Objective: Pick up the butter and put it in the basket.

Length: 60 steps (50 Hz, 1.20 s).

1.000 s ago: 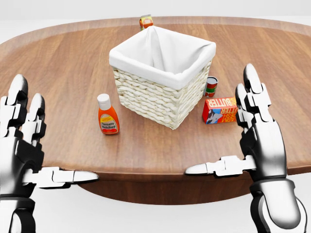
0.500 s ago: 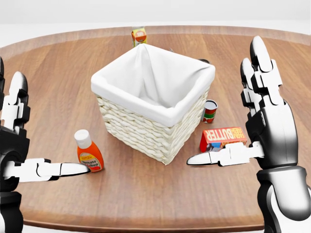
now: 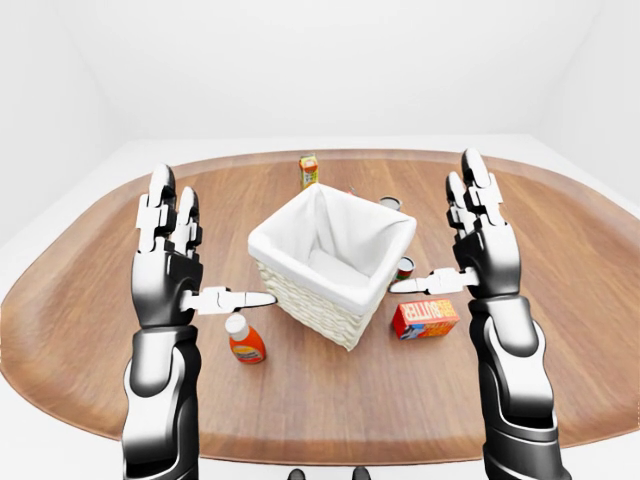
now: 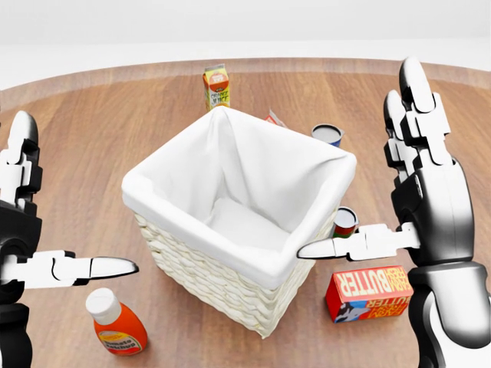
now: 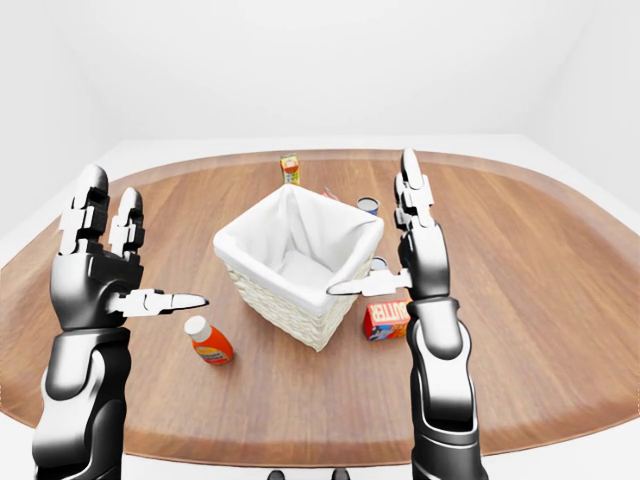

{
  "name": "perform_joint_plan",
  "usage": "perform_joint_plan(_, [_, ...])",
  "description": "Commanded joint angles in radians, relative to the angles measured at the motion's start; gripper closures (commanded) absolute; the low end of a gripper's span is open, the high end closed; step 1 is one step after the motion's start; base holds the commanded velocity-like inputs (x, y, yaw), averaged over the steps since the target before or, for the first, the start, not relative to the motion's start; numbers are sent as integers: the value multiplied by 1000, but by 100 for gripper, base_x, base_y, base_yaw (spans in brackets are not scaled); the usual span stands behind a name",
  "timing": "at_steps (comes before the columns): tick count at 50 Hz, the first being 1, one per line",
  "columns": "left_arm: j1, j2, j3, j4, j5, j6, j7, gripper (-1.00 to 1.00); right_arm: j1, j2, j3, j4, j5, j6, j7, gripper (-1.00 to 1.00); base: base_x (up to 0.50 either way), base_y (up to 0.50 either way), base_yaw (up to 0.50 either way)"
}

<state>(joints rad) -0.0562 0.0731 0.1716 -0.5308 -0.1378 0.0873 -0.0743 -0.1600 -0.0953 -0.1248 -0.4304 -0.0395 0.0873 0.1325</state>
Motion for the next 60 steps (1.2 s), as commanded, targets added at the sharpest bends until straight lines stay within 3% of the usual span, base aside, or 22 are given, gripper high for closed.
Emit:
perform_joint_plan(1, [2, 1, 5, 3, -5, 0, -1, -100, 2, -1, -8, 3, 7, 0, -16, -100, 0, 0, 0])
perform_joint_plan(20, [10, 0, 7, 1, -10, 0, -2, -100, 40, -3, -8, -11, 4, 0, 9, -100, 9, 0, 0])
perform_joint_plan(30, [16, 2, 18, 4, -18, 0, -6, -100, 113, -43, -49, -90, -62, 0, 147, -100, 2, 0, 0])
perform_joint_plan(46, [15, 3, 19, 54, -23, 0, -7, -100, 133, -134, -182, -123, -284, 0, 395, -100, 0, 0, 0])
perform_joint_plan(60, [23, 8, 35, 53, -33, 0, -11, -100, 80, -186, -140, 85, -629, 0, 486, -100, 0, 0, 0])
